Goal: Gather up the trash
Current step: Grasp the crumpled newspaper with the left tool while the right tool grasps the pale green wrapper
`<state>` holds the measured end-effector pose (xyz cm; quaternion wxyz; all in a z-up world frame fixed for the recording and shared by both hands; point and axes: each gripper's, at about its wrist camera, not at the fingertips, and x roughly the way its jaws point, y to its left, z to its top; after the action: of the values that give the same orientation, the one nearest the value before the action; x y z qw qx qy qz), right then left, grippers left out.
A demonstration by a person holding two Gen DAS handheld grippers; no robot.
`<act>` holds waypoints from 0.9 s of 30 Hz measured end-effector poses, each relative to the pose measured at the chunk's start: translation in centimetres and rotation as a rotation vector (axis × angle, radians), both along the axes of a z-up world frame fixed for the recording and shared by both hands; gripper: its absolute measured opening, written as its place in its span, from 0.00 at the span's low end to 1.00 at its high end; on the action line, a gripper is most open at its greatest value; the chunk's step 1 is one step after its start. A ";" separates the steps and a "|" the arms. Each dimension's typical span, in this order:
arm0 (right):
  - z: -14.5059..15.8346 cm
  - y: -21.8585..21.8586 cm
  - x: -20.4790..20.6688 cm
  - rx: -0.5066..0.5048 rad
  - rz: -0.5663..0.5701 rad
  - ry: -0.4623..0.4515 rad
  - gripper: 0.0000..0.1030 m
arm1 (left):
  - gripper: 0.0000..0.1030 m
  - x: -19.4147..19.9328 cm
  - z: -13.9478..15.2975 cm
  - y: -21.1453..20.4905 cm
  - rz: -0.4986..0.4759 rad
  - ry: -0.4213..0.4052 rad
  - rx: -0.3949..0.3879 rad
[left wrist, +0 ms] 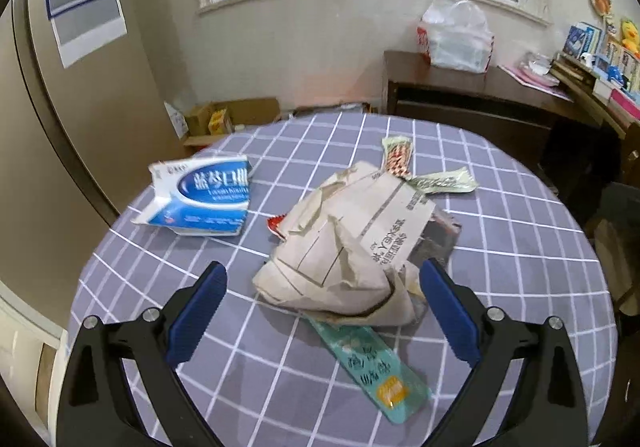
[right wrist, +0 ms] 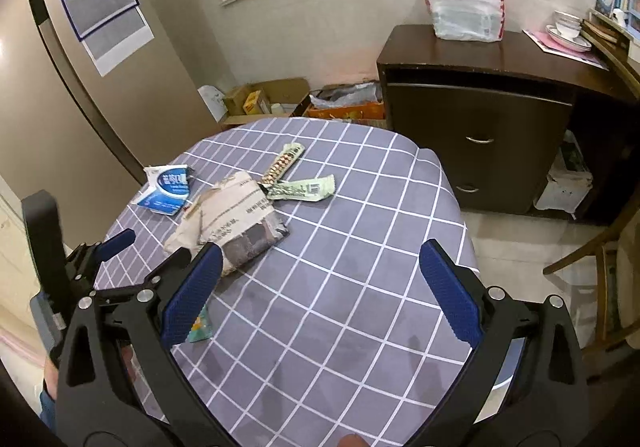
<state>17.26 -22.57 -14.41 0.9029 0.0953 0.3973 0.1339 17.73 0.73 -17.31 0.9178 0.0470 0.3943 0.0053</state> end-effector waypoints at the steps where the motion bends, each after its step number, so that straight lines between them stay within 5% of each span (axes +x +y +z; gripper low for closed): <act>1: -0.2 0.0 0.2 0.000 -0.002 0.005 0.94 | 0.92 0.4 -0.4 0.1 0.004 0.010 -0.005; 3: -0.5 -0.2 0.6 -0.001 -0.005 0.014 0.94 | 0.88 1.2 -1.3 0.1 0.017 0.036 -0.007; 4: -0.7 -0.3 0.8 -0.005 -0.006 0.019 0.94 | 0.69 1.5 -1.8 0.1 0.011 0.054 -0.017; 5: -0.9 -0.3 1.1 -0.007 -0.006 0.023 0.94 | 0.62 1.8 -2.2 0.1 0.002 0.071 -0.033; 12: -2.2 0.3 3.1 -0.027 0.023 0.042 0.94 | 0.26 1.7 -2.0 0.6 -0.043 0.035 -0.134; 16: -3.4 1.4 4.8 -0.061 0.068 0.056 0.94 | 0.15 0.9 -1.4 1.7 -0.042 0.026 -0.157; 22: -5.1 4.2 7.7 -0.129 0.154 0.055 0.94 | 0.14 -1.3 0.1 4.1 -0.017 -0.002 -0.173; 27: -6.3 7.7 10.8 -0.297 0.273 0.021 0.94 | 0.14 -3.0 0.4 6.3 0.011 -0.007 -0.174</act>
<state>28.03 -14.92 -20.70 0.8763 -0.0925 0.4312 0.1939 14.77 7.00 -16.86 0.9197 -0.0353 0.3903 -0.0237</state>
